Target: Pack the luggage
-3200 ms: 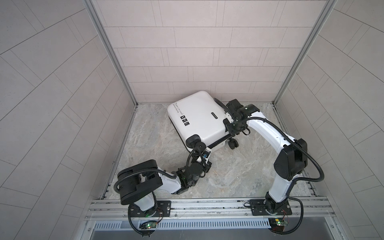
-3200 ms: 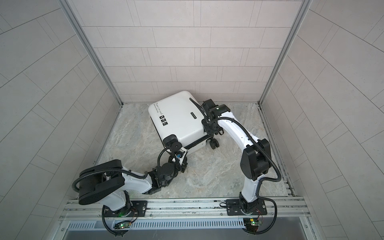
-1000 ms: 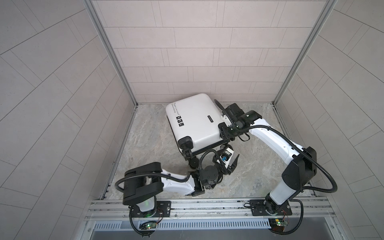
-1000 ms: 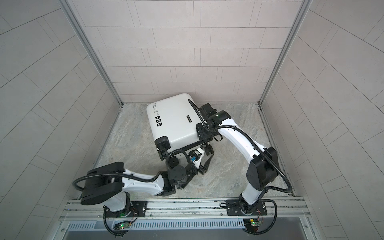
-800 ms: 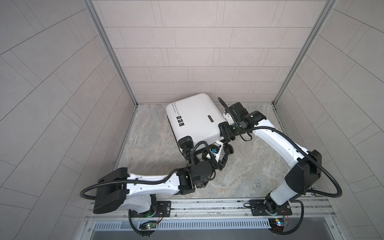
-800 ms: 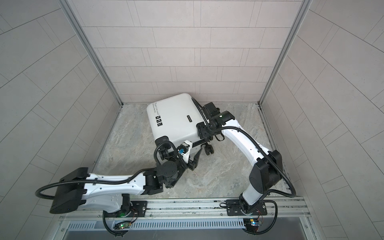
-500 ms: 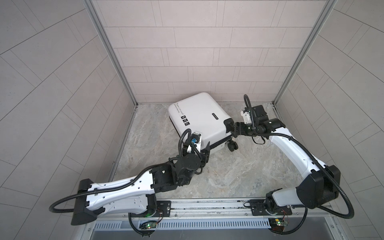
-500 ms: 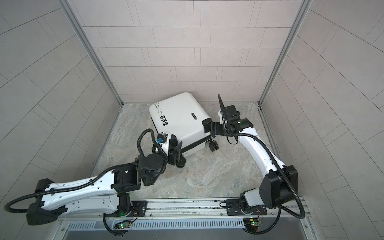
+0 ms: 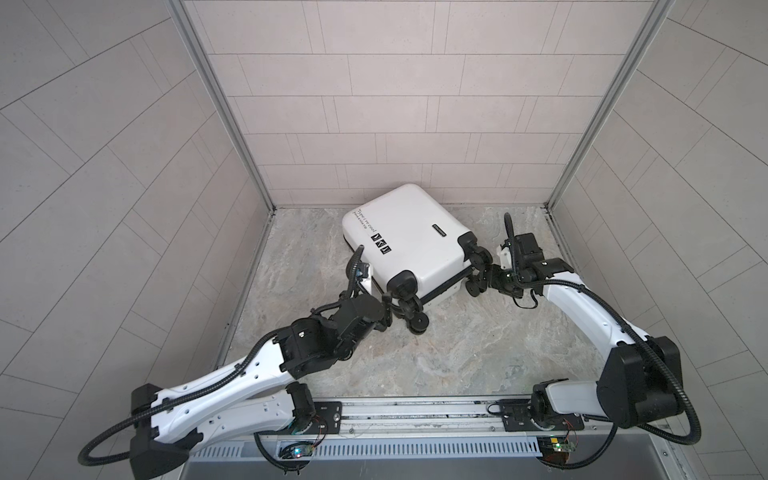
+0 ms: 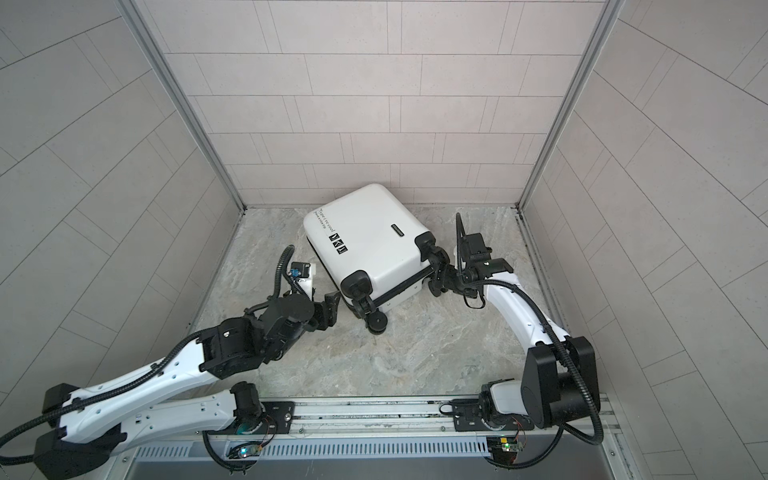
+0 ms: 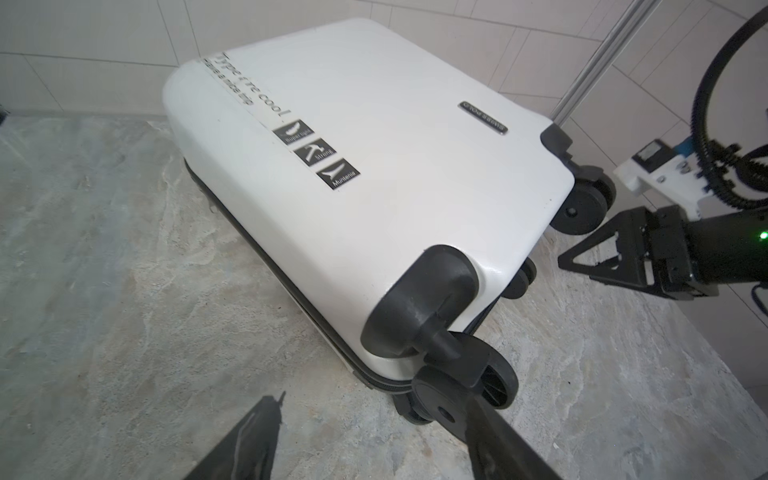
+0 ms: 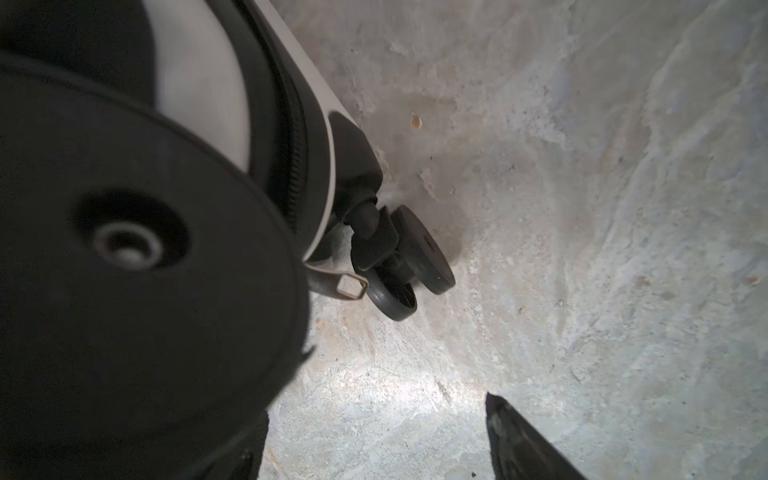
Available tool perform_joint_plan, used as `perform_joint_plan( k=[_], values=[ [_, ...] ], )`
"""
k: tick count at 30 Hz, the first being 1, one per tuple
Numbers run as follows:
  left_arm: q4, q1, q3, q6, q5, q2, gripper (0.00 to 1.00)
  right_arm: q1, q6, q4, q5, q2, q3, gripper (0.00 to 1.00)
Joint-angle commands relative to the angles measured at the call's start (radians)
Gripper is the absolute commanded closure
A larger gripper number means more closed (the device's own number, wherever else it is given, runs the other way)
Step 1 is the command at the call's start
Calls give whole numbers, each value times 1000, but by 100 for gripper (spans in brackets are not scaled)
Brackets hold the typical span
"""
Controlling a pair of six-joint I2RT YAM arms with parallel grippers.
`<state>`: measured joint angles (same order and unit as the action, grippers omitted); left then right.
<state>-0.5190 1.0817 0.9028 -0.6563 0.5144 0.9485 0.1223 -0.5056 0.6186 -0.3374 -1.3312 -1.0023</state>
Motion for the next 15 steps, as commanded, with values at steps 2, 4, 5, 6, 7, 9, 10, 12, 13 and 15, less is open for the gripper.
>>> perform_joint_plan(
  k=[2, 4, 5, 6, 7, 9, 10, 12, 13, 15],
  values=[
    [33, -4, 26, -63, -83, 92, 25, -68, -57, -79, -68, 31, 39, 14],
    [26, -3, 38, -63, -89, 125, 25, -116, -84, -110, -108, 28, 79, 14],
    [22, -3, 41, -93, -87, 134, 25, -135, -92, -120, -117, 29, 93, 14],
    [25, -4, 43, -101, -92, 140, 25, -159, -101, -129, -121, 31, 115, 14],
    [34, -4, 43, -107, -99, 145, 25, -186, -114, -145, -133, 35, 136, 14],
    [51, -4, 48, -121, -114, 151, 24, -239, -138, -179, -155, 40, 179, 14],
    [63, -3, 50, -132, -124, 153, 23, -267, -150, -199, -168, 37, 197, 14],
    [94, -5, 48, -155, -149, 161, 22, -303, -161, -227, -189, 22, 222, 14],
    [113, -3, 47, -168, -166, 169, 21, -305, -161, -237, -196, 9, 223, 14],
    [150, -3, 46, -189, -197, 188, 20, -302, -175, -265, -225, -18, 226, 14]
  ],
)
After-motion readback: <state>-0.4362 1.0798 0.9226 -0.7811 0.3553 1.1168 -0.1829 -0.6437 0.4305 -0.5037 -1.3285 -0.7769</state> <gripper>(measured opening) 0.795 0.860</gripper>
